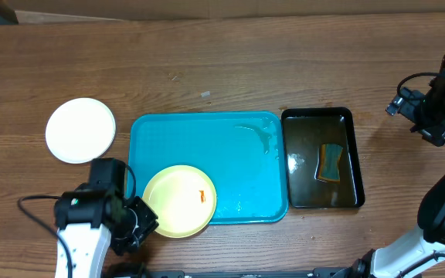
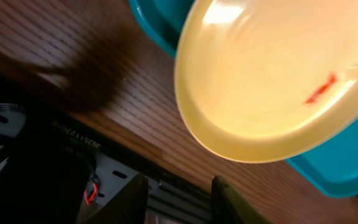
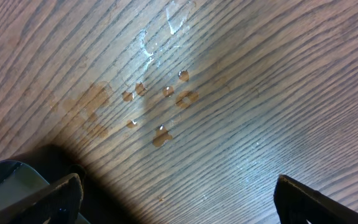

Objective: Clean dirty plates on tray and stack at the side
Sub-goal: 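Move the left gripper down to the yellow plate's lower-left rim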

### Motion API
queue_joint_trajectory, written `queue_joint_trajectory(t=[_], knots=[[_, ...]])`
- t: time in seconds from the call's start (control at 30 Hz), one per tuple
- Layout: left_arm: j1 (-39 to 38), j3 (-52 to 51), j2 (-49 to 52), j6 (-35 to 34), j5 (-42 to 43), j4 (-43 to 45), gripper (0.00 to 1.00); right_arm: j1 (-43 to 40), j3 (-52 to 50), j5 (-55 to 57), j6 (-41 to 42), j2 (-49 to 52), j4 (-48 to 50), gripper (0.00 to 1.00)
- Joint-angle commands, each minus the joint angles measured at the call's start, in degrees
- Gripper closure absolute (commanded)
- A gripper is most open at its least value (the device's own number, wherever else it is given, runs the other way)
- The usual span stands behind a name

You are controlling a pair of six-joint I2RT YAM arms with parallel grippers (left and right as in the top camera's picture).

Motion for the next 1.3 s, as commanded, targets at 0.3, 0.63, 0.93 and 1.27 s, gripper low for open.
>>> queue_joint_trajectory(t=[0.3, 0.63, 0.93, 1.27], knots=[[-0.4, -4.4, 14.6, -0.7, -0.7, 5.5, 0.65, 0.1, 0.5, -0.3, 0.2, -0.9, 0.3, 0.00], [-0.4, -4.6, 18.6, 0.2, -0.8, 8.9, 0.64, 0.1, 0.5, -0.3, 0.2, -0.9, 0.3, 0.00], [-0.4, -7.6, 18.6, 0.2, -0.7, 11.6, 0.67, 0.1, 0.5, -0.3, 0.2, -0.9, 0.3, 0.00], [-0.4, -7.7, 18.6, 0.2, -0.9, 13.0, 0.80, 0.1, 0.5, -0.3, 0.2, -0.9, 0.3, 0.00]])
